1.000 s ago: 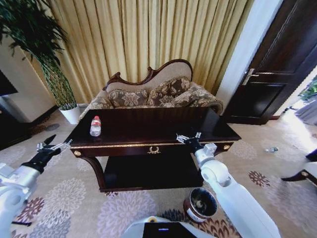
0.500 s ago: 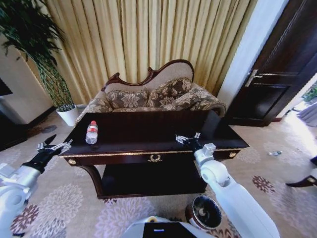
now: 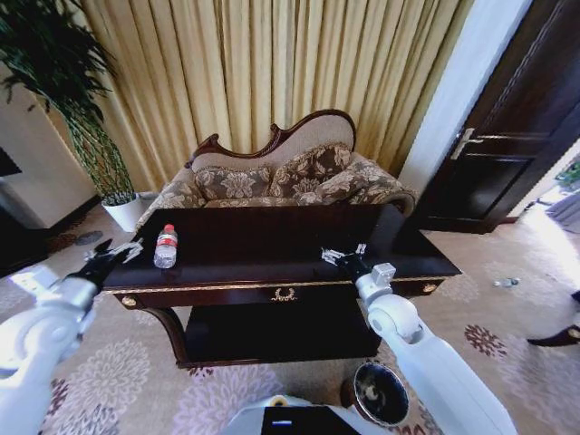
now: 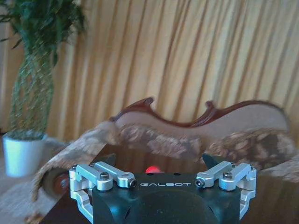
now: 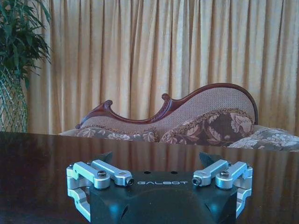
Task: Move to the front of the table and place the trash on the table into the trash bin.
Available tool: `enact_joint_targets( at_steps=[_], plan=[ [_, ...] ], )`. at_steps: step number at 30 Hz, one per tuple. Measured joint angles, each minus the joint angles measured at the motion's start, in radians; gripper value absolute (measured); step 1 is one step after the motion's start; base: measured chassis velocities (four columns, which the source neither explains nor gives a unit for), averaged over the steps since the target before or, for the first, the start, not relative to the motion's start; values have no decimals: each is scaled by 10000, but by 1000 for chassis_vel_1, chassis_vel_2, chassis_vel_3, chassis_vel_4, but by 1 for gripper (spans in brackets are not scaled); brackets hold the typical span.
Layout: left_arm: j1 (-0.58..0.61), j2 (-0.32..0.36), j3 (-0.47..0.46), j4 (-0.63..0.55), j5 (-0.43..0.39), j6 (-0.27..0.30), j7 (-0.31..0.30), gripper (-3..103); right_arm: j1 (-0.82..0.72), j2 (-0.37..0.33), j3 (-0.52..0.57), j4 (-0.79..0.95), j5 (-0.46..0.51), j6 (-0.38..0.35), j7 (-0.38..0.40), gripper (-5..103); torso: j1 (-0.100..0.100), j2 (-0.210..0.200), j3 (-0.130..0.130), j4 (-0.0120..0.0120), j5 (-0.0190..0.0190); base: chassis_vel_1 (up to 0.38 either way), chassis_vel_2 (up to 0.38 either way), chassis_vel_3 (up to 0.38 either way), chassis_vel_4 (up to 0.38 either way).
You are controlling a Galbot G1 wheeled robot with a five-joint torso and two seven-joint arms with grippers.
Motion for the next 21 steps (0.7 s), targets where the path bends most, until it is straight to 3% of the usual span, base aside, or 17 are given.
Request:
enact_joint_targets(
  at_steps=[1,3,6,7,14,17,21],
  plan=[
    [0,0,0,0,0,0,0,100,0,0,0,0,0,0,0,100,0,0,0,0,0,0,0,0,0],
    [-499,257,708,84,-377,271,-1175,100,27,-28,30,-36,37,-1,20,100,0,-1,0,0,-2,0,0,0,0],
    [-828,449,1126,119,-768,502,-1703,100,44,-29,41,-80,53,-3,31,100,0,0,0,1,-1,0,0,0,0],
    [-1150,616,1480,157,-1140,712,-2135,100,47,4,44,-136,54,-5,33,100,-1,0,0,1,-1,0,0,0,0],
    [-2134,1130,2242,235,-2371,1465,-3161,100,24,248,24,-370,-58,27,27,100,0,0,0,1,0,0,0,0,0],
    [-2317,1259,2399,283,-2513,1581,-3357,100,27,308,16,-426,-96,41,21,100,0,0,0,1,0,0,0,0,0],
    [-2677,1547,2706,297,-3531,1784,-4319,100,44,455,-21,-566,-190,81,-8,100,0,0,0,1,0,0,0,0,0]
  ],
)
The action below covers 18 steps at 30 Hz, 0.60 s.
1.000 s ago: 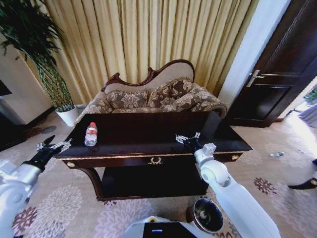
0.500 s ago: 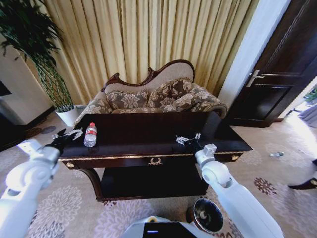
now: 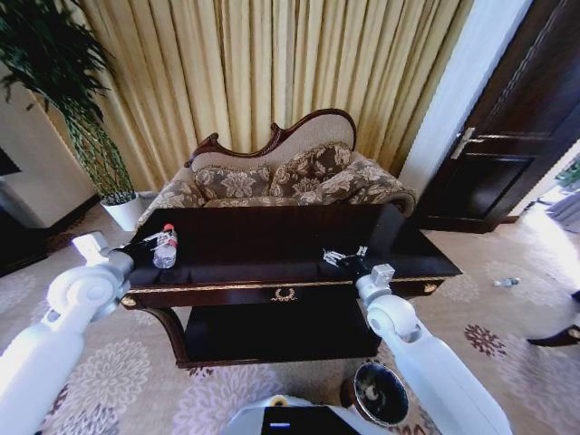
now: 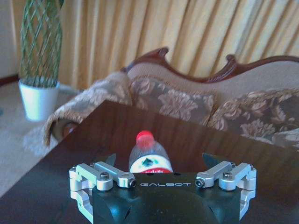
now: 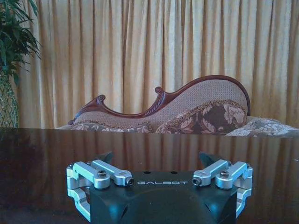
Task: Move to the front of the table and place the trash on the table into the trash bin.
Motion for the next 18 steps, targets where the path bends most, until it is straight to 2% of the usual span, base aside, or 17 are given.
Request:
enact_joint_targets(
  at_steps=[1,3,4,9,12,18],
  plan=[
    [0,0,0,0,0,0,0,100,0,0,0,0,0,0,0,100,0,0,0,0,0,0,0,0,0],
    [-113,74,116,5,-506,110,-626,100,24,76,-41,-81,-38,33,-8,100,0,0,0,0,0,0,0,0,0],
    [-126,76,136,24,-602,142,-755,100,32,89,-52,-101,-51,45,-9,100,0,0,0,1,0,0,0,0,0],
    [-148,75,177,170,-980,336,-1068,100,62,120,-103,-176,-72,90,-13,100,0,0,0,1,-1,0,0,0,0],
    [-381,64,380,240,-1614,450,-1526,100,95,127,-142,-235,-82,198,-17,100,0,0,0,-1,-1,0,0,0,0],
    [-705,132,668,406,-1680,656,-1593,100,93,179,-168,-291,-138,304,-20,100,0,0,0,-1,-1,0,0,0,0]
  ],
)
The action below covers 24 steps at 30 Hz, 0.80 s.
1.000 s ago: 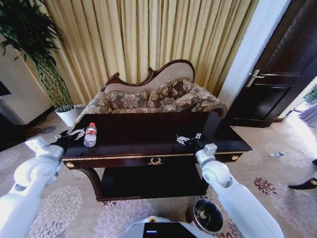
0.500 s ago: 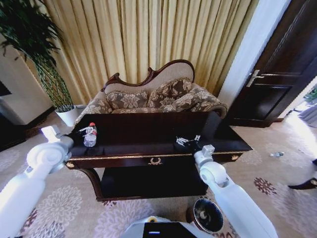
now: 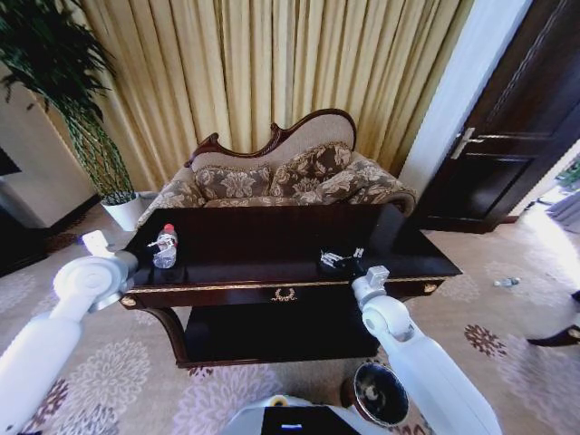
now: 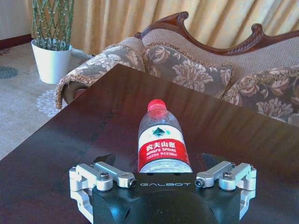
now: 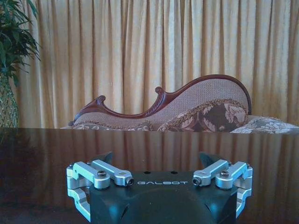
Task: Move to the front of the table and place the trash on the table into the trash bin.
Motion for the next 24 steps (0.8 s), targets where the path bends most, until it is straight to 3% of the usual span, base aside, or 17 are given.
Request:
enact_joint_targets(
  at_steps=[9,18,20,22,24],
  plan=[
    [173,263,-13,13,677,594,59,100,-54,155,-10,-109,-131,200,6,100,0,0,0,2,0,0,0,0,0],
    [390,463,-122,24,1004,747,119,103,-126,357,-28,-215,-304,344,57,100,0,0,0,2,0,0,0,0,0],
    [440,468,-124,28,1031,708,128,90,-146,373,-29,-220,-322,386,71,100,0,0,-1,1,0,0,0,0,0],
    [450,465,-124,29,1037,698,128,90,-151,373,-28,-218,-321,389,79,100,0,0,-1,1,0,0,0,0,0],
    [498,406,-127,31,1047,666,162,80,-157,351,-21,-191,-316,398,92,100,0,0,-1,1,-1,0,0,0,0]
  ],
)
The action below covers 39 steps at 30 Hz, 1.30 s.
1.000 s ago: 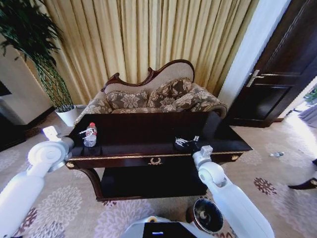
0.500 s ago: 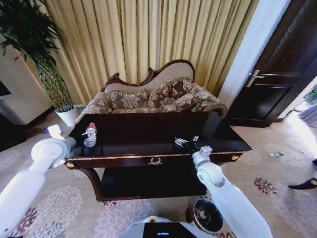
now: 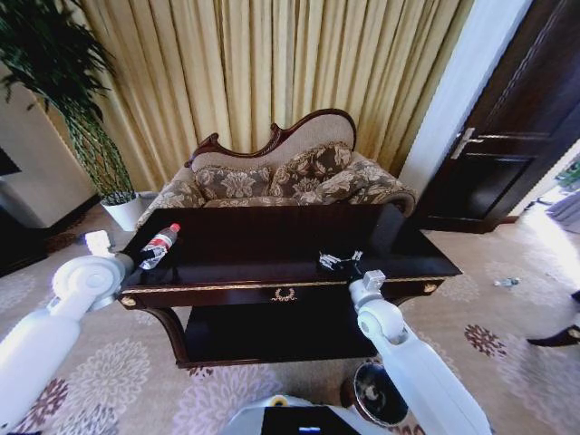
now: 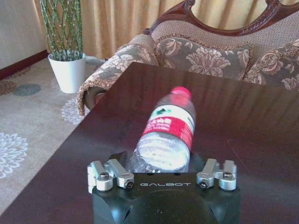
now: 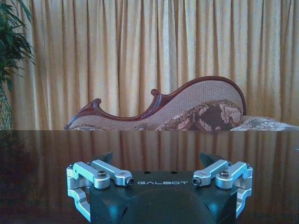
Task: Move to the front of the table and place the trash on the table into the trash bin.
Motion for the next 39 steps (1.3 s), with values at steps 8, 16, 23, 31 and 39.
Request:
enact_joint_targets(
  at_steps=[8,16,23,31,39],
  plan=[
    [7,-157,32,-16,33,-148,79,54,49,-90,27,12,60,32,17,100,0,0,-1,0,3,0,0,0,0],
    [314,-326,-40,46,2073,-817,1957,38,44,-68,27,2,64,31,89,100,1,0,0,-1,1,0,0,0,0],
    [857,-614,83,589,7245,-4517,7463,34,12,-501,-211,745,1450,-466,98,100,0,0,0,-3,1,0,0,0,0],
    [1087,-701,149,389,7856,-5639,9030,34,427,-1038,-133,2144,5410,-1591,504,100,-1,1,0,1,0,0,0,0,0],
    [1585,-740,4,-330,8291,-6216,10195,34,1284,-1267,-125,3246,8641,-2047,1189,100,0,1,0,3,1,0,0,0,0]
  ],
)
